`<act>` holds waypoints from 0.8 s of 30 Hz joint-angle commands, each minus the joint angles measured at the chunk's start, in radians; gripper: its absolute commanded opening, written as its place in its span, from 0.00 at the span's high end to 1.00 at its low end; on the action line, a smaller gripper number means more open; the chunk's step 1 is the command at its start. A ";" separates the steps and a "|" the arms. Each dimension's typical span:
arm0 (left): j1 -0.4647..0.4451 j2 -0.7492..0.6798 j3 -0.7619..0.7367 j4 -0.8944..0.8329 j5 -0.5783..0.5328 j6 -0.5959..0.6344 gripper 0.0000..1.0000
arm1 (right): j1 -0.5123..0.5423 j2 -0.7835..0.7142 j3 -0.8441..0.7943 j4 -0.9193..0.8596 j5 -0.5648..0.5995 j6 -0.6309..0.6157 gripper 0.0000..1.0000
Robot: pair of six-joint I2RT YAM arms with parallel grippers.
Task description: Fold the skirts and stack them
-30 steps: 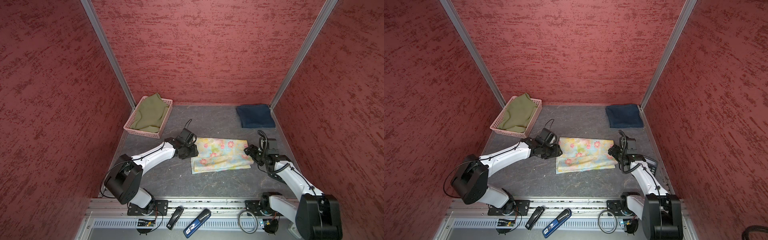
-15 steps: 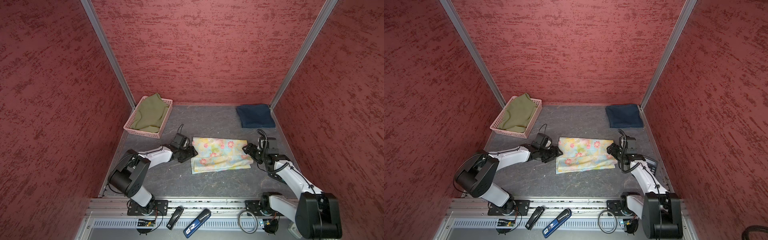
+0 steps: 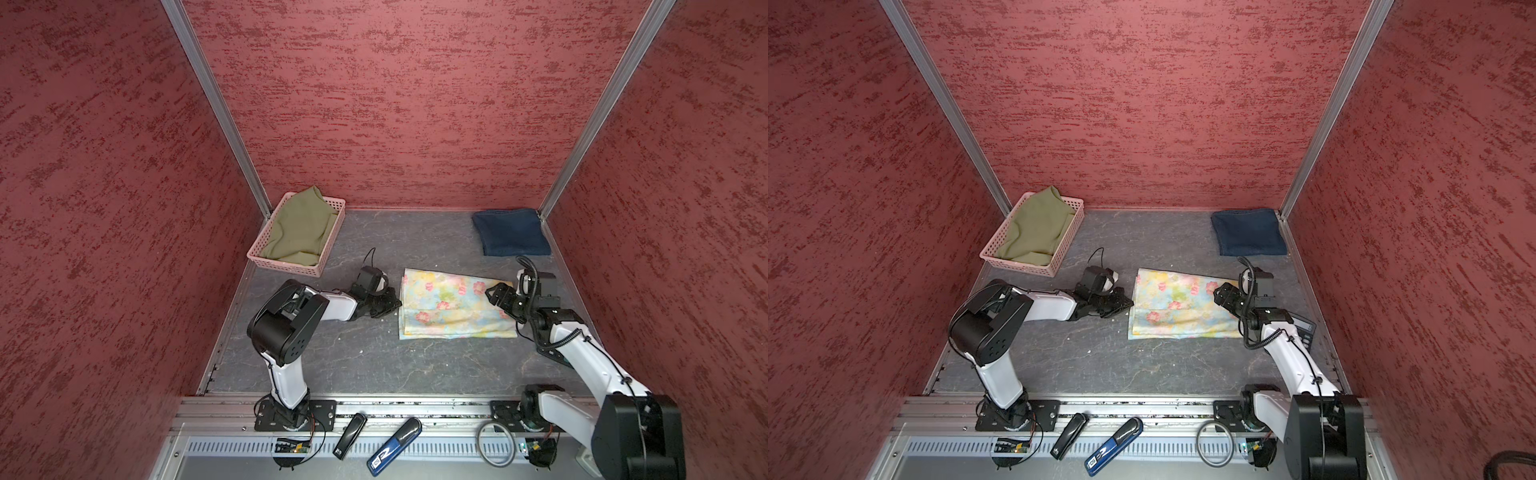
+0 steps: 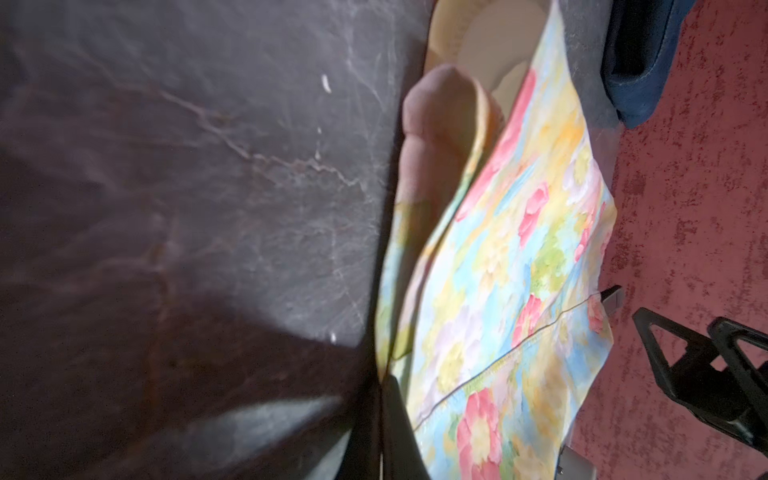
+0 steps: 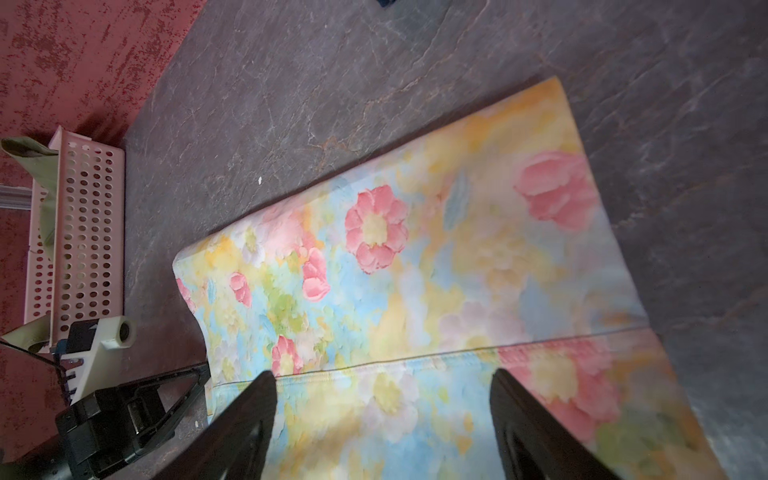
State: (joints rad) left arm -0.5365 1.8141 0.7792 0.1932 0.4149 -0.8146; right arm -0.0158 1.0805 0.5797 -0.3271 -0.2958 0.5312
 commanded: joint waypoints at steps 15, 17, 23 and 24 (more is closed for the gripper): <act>0.212 -0.223 -0.064 -0.342 -0.134 0.113 1.00 | 0.068 0.109 0.028 0.079 -0.021 -0.035 0.16; 0.237 -0.229 -0.080 -0.333 -0.116 0.114 1.00 | 0.074 0.115 0.026 0.093 -0.042 -0.037 0.16; 0.233 -0.226 -0.078 -0.347 -0.097 0.098 0.92 | 0.135 0.147 0.004 0.119 -0.057 -0.018 0.18; 0.233 -0.248 -0.082 -0.353 -0.106 0.095 0.69 | 0.147 0.150 -0.004 0.125 -0.057 -0.011 0.18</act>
State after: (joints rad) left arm -0.2989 1.5948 0.7013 -0.1345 0.3096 -0.7219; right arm 0.1005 1.2209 0.5865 -0.2443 -0.3302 0.5125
